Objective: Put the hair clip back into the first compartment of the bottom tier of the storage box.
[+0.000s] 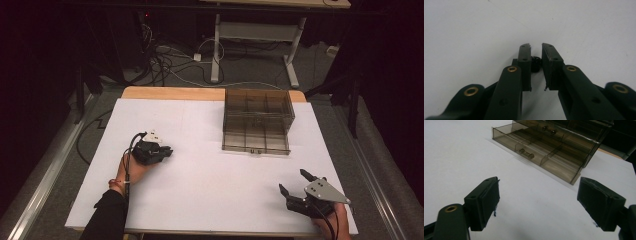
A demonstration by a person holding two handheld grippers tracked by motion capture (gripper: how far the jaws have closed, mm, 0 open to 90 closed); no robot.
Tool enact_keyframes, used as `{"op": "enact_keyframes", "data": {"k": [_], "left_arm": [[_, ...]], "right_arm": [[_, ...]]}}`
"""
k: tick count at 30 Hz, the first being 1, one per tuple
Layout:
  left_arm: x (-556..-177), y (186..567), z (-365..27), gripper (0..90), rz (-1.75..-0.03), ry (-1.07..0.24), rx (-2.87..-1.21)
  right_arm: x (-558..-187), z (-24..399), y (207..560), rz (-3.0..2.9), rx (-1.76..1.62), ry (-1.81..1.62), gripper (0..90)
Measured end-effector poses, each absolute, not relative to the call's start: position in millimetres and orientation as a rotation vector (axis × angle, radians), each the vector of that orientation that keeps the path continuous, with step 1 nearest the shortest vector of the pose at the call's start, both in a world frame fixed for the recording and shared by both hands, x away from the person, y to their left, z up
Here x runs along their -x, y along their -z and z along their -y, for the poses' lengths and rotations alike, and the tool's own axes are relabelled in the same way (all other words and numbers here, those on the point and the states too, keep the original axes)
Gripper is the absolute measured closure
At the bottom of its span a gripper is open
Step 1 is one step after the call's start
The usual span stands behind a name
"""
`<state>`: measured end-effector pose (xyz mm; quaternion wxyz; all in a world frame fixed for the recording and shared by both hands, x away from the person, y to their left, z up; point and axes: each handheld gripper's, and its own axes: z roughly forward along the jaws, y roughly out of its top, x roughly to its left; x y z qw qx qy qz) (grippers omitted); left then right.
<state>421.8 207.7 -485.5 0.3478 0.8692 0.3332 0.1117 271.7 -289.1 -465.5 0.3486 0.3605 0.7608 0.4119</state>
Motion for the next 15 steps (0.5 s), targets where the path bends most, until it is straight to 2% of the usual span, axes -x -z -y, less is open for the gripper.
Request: {"op": "enact_keyframes", "data": {"k": [15], "left_arm": [[-412.0, 480.1, -205.2, 76.8, -0.843, -0.319, -2.228]], "right_arm": [[-269.6, 289.8, 462.6, -1.963, -0.918, -1.074, 18.6]]}}
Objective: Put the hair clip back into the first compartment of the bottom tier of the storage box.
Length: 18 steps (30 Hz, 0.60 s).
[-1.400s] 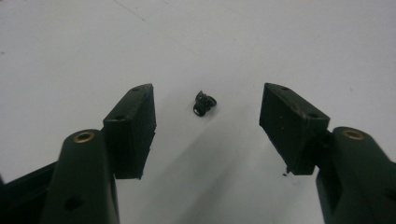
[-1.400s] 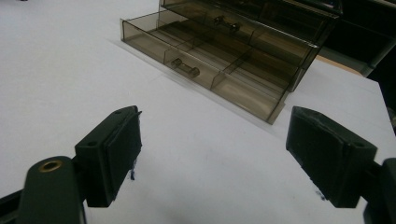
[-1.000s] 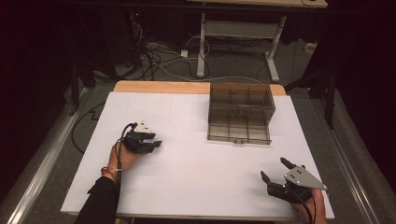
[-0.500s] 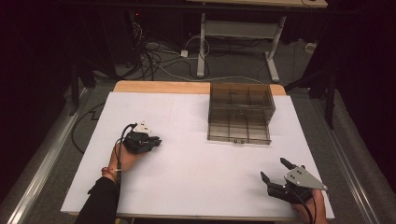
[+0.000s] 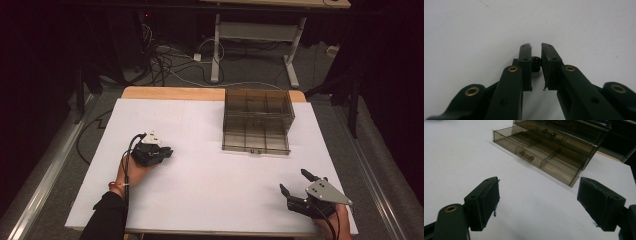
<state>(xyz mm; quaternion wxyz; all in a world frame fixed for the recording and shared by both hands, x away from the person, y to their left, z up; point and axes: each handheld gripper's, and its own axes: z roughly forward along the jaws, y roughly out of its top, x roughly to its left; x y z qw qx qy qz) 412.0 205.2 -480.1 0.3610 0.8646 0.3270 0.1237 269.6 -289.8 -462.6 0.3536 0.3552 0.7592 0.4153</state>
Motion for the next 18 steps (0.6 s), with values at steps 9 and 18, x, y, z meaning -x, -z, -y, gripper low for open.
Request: {"op": "enact_keyframes", "data": {"k": [9, 18], "left_arm": [[-398, 468, -200, 76.8, -0.794, -0.367, -2.189], [-387, 457, -194, 76.8, -0.748, -0.410, -2.146]], "right_arm": [[-269, 290, 462, -1.958, -0.917, -1.068, 18.6], [-269, 291, 461, -1.949, -0.911, -1.067, 18.6]]}}
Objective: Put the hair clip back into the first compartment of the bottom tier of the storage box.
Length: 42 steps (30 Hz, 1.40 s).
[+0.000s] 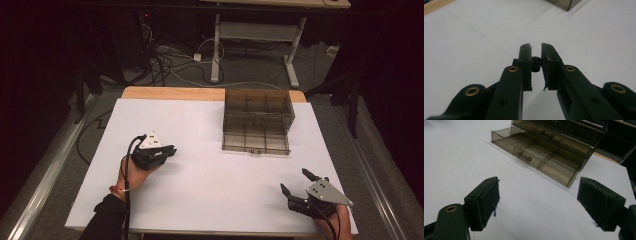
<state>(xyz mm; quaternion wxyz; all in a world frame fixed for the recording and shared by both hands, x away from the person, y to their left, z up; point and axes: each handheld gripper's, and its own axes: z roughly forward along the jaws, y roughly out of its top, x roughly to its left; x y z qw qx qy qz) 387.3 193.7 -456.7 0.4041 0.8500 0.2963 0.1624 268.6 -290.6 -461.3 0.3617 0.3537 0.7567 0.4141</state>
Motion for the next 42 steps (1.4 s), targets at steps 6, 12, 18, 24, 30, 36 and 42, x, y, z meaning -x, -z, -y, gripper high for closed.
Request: {"op": "enact_keyframes", "data": {"k": [6, 12, 18, 24, 30, 36, 42], "left_arm": [[-382, 452, -189, 76.8, -0.726, -0.428, -2.121], [-379, 448, -185, 76.8, -0.715, -0.447, -2.095], [-380, 446, -181, 76.8, -0.713, -0.450, -2.078], [-381, 443, -173, 76.8, -0.693, -0.450, -2.064], [-384, 439, -161, 76.8, -0.667, -0.444, -2.057], [-387, 435, -148, 76.8, -0.633, -0.436, -2.055], [-392, 431, -136, 76.8, -0.613, -0.419, -2.035]], "right_arm": [[-269, 290, 462, -1.947, -0.916, -1.062, 18.6], [-269, 290, 462, -1.948, -0.913, -1.060, 18.6], [-269, 290, 463, -1.952, -0.915, -1.060, 18.6], [-270, 290, 464, -1.952, -0.924, -1.051, 18.6], [-270, 290, 464, -1.951, -0.931, -1.052, 18.6], [-272, 290, 465, -1.953, -0.930, -1.048, 18.6], [-272, 288, 466, -1.956, -0.931, -1.039, 18.5]]}}
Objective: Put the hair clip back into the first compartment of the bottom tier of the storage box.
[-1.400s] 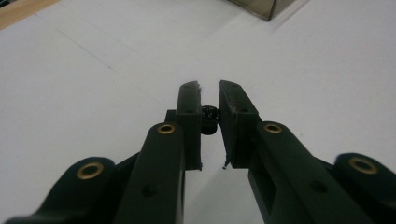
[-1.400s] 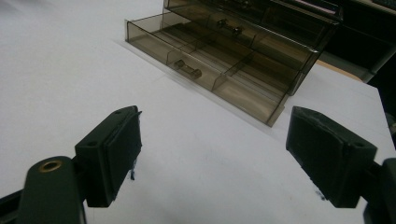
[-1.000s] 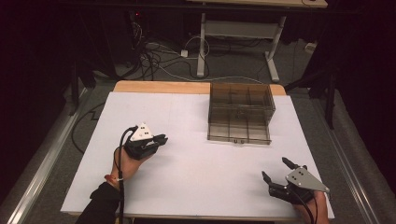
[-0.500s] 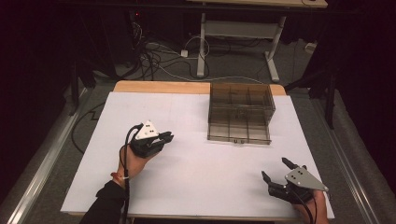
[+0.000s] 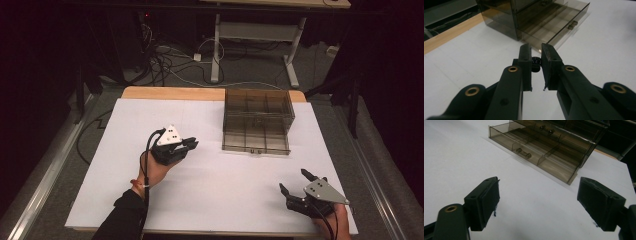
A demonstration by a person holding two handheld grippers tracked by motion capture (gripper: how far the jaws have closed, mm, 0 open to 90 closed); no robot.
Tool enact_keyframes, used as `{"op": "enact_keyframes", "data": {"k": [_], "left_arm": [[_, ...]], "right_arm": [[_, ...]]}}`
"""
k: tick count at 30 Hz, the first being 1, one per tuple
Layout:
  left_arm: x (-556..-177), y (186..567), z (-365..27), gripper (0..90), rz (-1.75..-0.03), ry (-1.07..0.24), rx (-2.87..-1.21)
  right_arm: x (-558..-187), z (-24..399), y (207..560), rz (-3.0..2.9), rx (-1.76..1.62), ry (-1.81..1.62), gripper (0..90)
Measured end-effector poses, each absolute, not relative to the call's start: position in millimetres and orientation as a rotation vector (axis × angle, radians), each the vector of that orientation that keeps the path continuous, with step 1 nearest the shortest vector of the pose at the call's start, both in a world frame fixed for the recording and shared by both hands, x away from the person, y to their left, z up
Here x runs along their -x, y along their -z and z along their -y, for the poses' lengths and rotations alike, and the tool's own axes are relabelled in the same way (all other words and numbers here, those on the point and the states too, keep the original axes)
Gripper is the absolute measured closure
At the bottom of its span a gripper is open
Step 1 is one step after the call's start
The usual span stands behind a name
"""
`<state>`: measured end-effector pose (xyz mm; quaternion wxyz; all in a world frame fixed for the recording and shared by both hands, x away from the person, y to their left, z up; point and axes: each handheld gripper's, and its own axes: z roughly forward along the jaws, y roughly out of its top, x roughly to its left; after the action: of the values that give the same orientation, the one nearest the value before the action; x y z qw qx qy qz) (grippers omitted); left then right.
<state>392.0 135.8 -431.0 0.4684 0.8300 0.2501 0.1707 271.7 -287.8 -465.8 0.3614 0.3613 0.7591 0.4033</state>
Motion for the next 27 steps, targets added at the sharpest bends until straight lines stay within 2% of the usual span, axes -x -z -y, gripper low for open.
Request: {"op": "enact_keyframes", "data": {"k": [13, 17, 18, 27], "left_arm": [[-409, 421, -92, 76.8, -0.554, -0.393, -2.043], [-417, 420, -78, 76.8, -0.545, -0.373, -2.050], [-416, 422, -71, 76.7, -0.583, -0.330, -2.004], [-432, 424, -43, 76.8, -0.525, -0.336, -2.084]], "right_arm": [[-273, 287, 468, -1.966, -0.930, -1.035, 18.6], [-273, 287, 468, -1.971, -0.925, -1.031, 18.6], [-273, 287, 468, -1.972, -0.927, -1.032, 18.6], [-273, 286, 469, -1.978, -0.917, -1.025, 18.6]]}}
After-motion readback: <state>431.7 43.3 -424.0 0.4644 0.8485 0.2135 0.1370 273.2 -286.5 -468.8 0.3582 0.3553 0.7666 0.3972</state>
